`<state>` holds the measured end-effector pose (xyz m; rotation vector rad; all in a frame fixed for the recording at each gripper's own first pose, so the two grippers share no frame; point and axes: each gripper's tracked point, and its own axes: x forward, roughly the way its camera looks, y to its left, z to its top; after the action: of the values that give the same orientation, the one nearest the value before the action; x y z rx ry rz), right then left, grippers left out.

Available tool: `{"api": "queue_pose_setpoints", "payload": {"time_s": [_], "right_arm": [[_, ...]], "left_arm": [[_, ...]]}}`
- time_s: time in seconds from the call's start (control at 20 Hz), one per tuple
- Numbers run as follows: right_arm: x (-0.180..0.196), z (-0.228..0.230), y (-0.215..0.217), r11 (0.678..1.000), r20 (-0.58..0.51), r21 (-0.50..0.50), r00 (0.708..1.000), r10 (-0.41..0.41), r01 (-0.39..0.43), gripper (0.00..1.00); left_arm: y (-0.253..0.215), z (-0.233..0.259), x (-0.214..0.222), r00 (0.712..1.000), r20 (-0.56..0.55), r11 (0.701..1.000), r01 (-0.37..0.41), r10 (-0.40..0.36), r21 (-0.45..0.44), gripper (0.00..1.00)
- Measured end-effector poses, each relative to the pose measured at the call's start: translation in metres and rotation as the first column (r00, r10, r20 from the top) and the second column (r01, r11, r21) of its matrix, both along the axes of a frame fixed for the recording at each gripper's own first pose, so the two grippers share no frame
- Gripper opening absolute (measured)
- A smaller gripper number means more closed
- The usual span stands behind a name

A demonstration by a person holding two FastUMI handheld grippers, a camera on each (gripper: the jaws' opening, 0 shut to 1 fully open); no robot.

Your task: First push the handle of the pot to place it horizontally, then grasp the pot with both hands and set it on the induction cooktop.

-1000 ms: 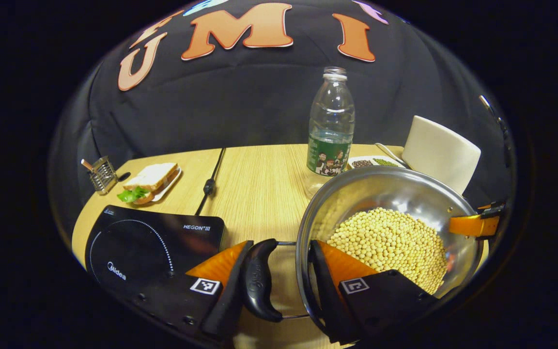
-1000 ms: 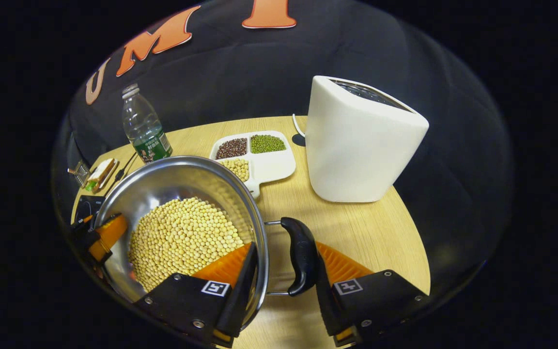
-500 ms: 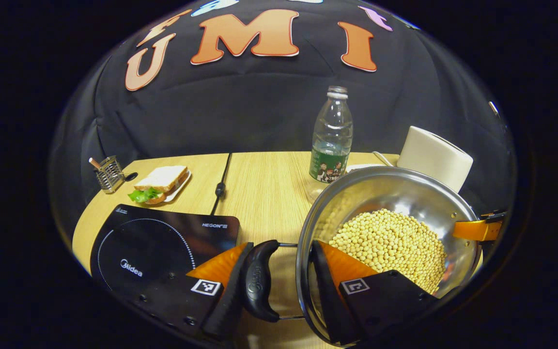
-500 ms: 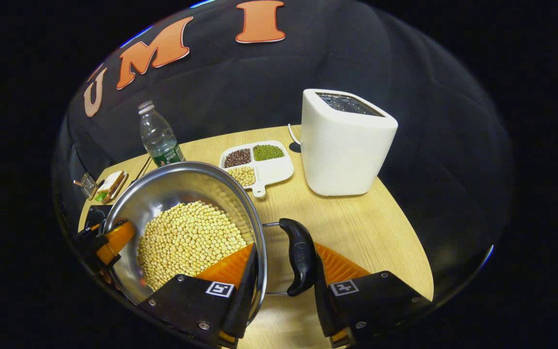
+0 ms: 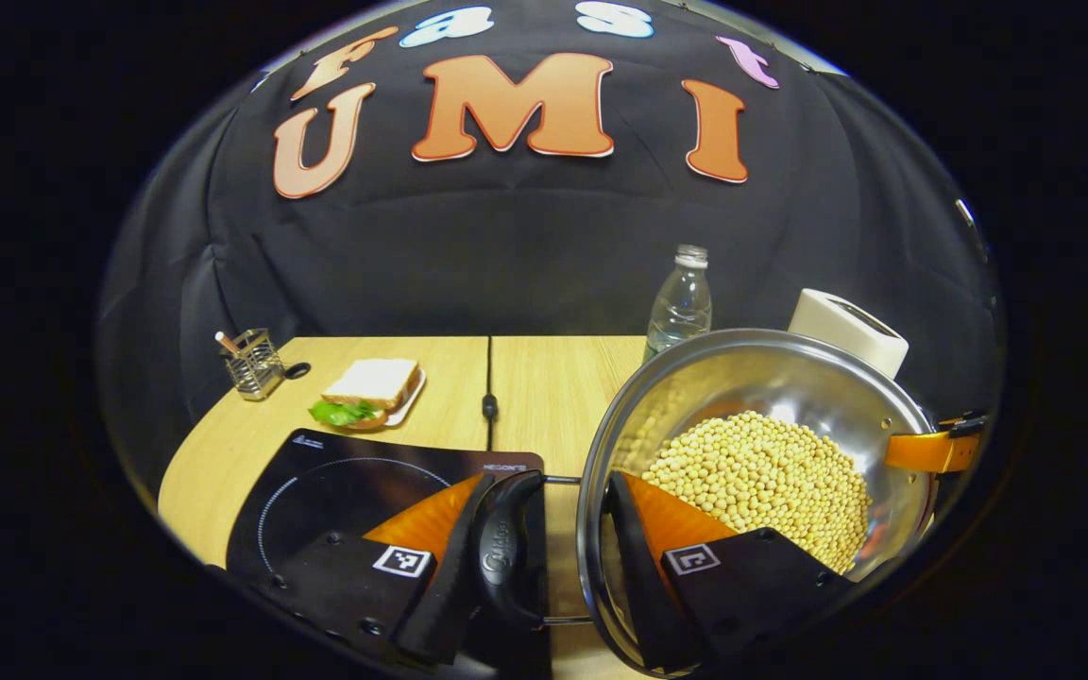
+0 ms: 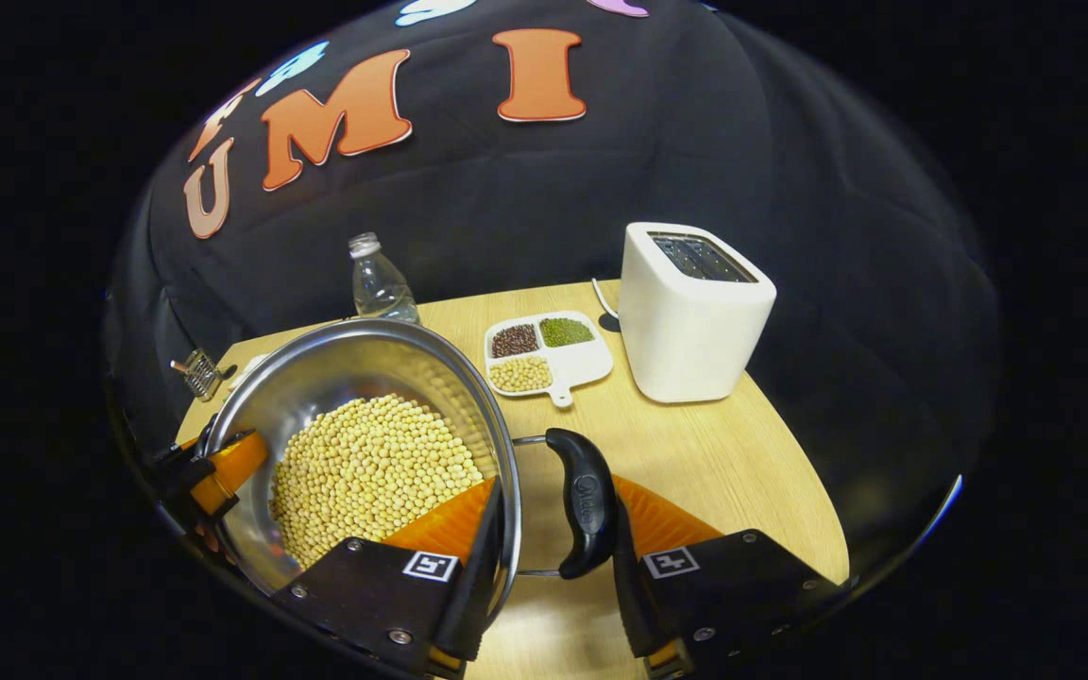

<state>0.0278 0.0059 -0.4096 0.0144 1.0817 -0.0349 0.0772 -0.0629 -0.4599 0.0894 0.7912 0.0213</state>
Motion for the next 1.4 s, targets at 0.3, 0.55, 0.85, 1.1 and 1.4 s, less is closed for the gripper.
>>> {"api": "queue_pose_setpoints", "payload": {"time_s": [0.3, 0.55, 0.85, 1.1, 1.4], "right_arm": [[0.007, 0.019, 0.044, 0.999, 0.02, 0.015, 0.999, 0.042, -0.042, 0.57], [0.007, 0.029, 0.086, 0.996, 0.026, 0.052, 0.997, 0.072, -0.073, 0.57], [0.006, 0.04, 0.142, 0.988, 0.027, 0.072, 0.991, 0.132, -0.133, 0.57], [0.003, 0.042, 0.189, 0.98, 0.024, 0.103, 0.985, 0.17, -0.171, 0.57], [-0.001, 0.044, 0.238, 0.967, 0.026, 0.123, 0.975, 0.221, -0.222, 0.57]], "left_arm": [[0.037, 0.03, -0.01, 0.999, 0.018, 0.999, -0.042, 0.042, 0.007, 0.78], [0.077, 0.056, -0.016, 0.996, 0.039, 0.996, -0.078, 0.077, 0.03, 0.75], [0.126, 0.076, -0.031, 0.991, 0.03, 0.99, -0.133, 0.132, 0.048, 0.75], [0.179, 0.083, -0.036, 0.984, 0.037, 0.981, -0.175, 0.173, 0.077, 0.75], [0.224, 0.098, -0.052, 0.977, 0.043, 0.971, -0.214, 0.211, 0.105, 0.75]]}}
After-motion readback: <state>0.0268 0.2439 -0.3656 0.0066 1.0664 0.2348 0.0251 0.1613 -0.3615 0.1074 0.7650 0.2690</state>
